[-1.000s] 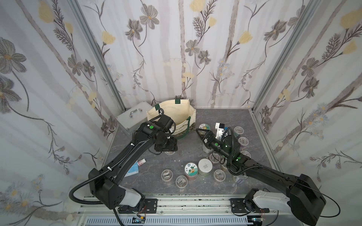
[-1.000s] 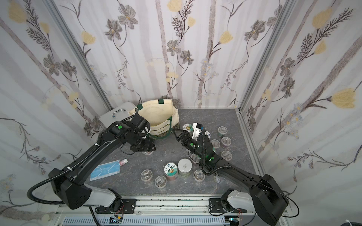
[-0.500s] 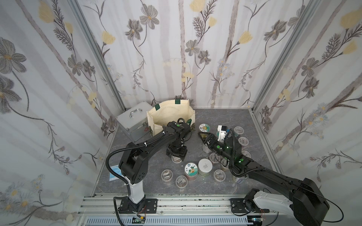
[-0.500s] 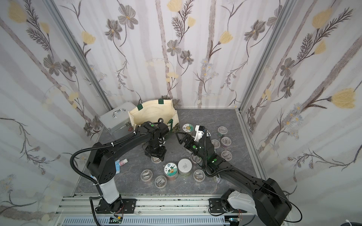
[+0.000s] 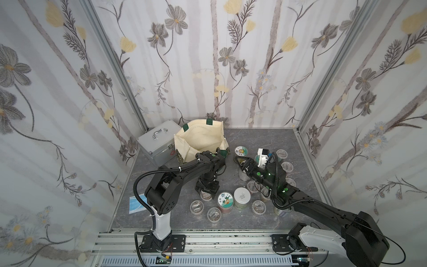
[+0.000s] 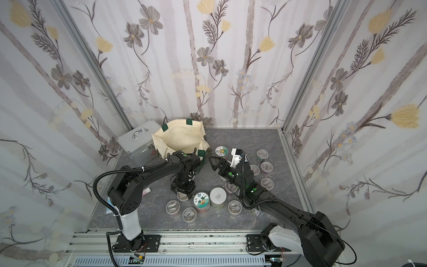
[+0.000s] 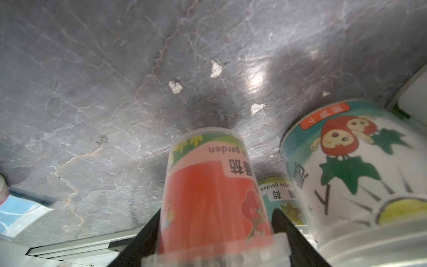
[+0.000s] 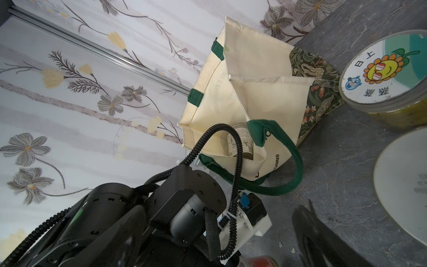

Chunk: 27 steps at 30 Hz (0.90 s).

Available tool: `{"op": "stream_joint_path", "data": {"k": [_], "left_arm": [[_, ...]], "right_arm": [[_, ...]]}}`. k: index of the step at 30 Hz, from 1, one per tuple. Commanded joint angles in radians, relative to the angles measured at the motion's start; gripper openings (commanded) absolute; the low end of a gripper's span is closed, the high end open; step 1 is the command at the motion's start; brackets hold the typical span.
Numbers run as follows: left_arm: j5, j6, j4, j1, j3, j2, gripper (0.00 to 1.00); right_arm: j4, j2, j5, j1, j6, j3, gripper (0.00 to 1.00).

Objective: Take out the seed jars from the canvas bag
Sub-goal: Place the seed jar at the center of the board, then adjust the canvas bag at the center of the board.

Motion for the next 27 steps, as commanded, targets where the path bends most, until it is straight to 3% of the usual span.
{"op": "stream_joint_path", "data": {"k": [1, 5, 12, 16, 21, 27], "left_arm": [[0.008, -0.013, -0.018, -0.004, -0.006, 0.011, 0.76], [-0.002, -0.011, -0.034, -0.009, 0.019, 0.002, 0.99], [-0.007, -0.026, -0.133, -0.017, 0.207, -0.126, 1.0], [-0.098, -0.041, -0.179, -0.008, 0.36, -0.245, 1.0], [-0.251, -0.046, -0.157, 0.132, 0.533, -0.313, 1.0], [-0.375, 0.08, -0.068, 0.376, 0.773, -0.14, 1.0]], "right_arm": [[0.041, 0.007, -0.011, 0.0, -0.006, 0.003, 1.0], [0.039, 0.005, -0.013, 0.0, -0.004, 0.006, 1.0], [0.002, 0.002, -0.014, -0.005, -0.036, 0.034, 1.0], [-0.071, 0.042, -0.053, -0.007, -0.096, 0.128, 0.97], [-0.155, 0.167, -0.136, -0.001, -0.17, 0.335, 0.91], [-0.23, 0.322, -0.212, 0.017, -0.215, 0.542, 0.86]]}}
